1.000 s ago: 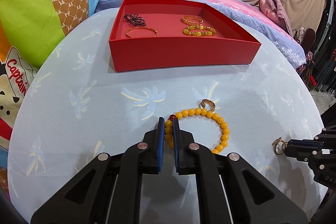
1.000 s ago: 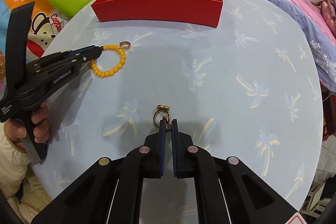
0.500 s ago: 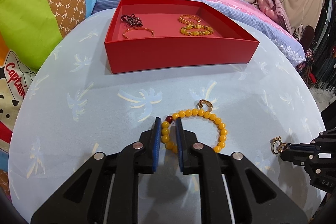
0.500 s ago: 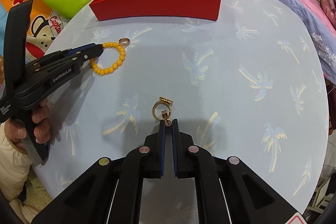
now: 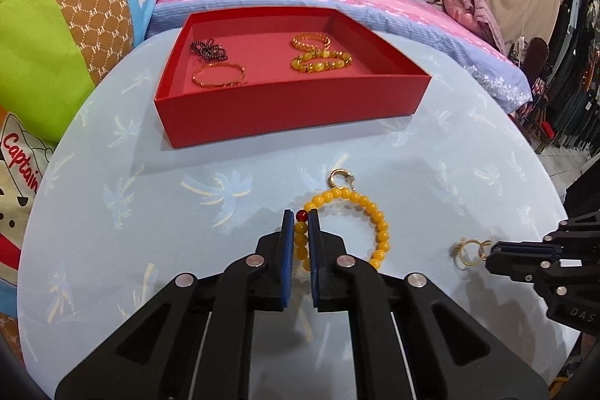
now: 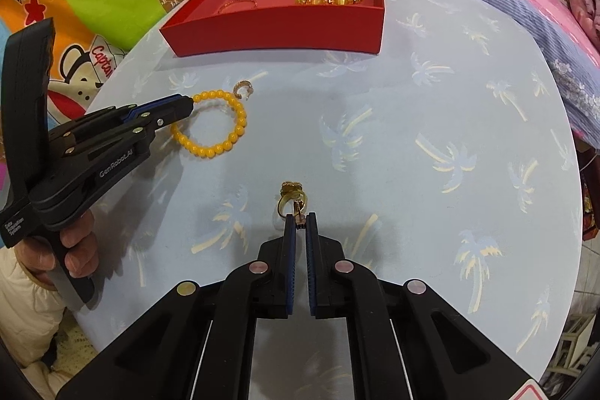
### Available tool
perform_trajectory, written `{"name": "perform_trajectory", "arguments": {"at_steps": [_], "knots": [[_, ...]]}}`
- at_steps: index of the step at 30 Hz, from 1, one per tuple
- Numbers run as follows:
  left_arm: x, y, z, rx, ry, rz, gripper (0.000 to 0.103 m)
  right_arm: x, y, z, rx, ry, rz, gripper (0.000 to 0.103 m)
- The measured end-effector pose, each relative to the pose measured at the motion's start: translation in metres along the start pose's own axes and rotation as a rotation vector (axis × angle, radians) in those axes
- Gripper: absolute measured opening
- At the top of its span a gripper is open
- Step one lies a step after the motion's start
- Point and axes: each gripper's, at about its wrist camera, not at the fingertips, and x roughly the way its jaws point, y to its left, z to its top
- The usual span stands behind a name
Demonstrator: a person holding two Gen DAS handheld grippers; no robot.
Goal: Organize jewelry
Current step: 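Carry the beaded bracelet and gold charm toward the red tray with both grippers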
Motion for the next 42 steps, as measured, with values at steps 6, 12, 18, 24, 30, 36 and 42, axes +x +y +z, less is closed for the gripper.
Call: {"name": "perform_trajectory", "arguments": {"at_steps": [6,12,18,24,30,36,42], "knots": [[-0.021,-0.004,0.006,-0.010,-0.036,-0.019,0.007,-0.005,0.003,-0.001,0.010,0.002,0.048,0.005],[-0.042,-0.012,0.009,-0.009,-0.066,-0.041,0.007,0.005,0.004,-0.010,0.049,0.062,0.096,0.005],[-0.048,-0.016,0.003,-0.009,-0.058,-0.057,0.007,0.013,0.005,-0.019,0.075,0.104,0.102,0.005],[-0.048,-0.017,-0.003,-0.012,-0.046,-0.059,0.007,0.004,0.008,-0.021,0.065,0.102,0.099,0.005],[-0.057,-0.015,-0.002,-0.013,-0.057,-0.066,0.007,-0.018,0.010,-0.015,0.060,0.034,0.096,0.005],[-0.067,-0.012,0.004,-0.011,-0.081,-0.064,0.007,-0.030,0.011,0.000,0.048,-0.026,0.082,0.005],[-0.074,-0.011,0.025,0.012,-0.116,-0.053,0.007,-0.038,0.011,0.032,0.025,-0.103,0.069,0.005]]}}
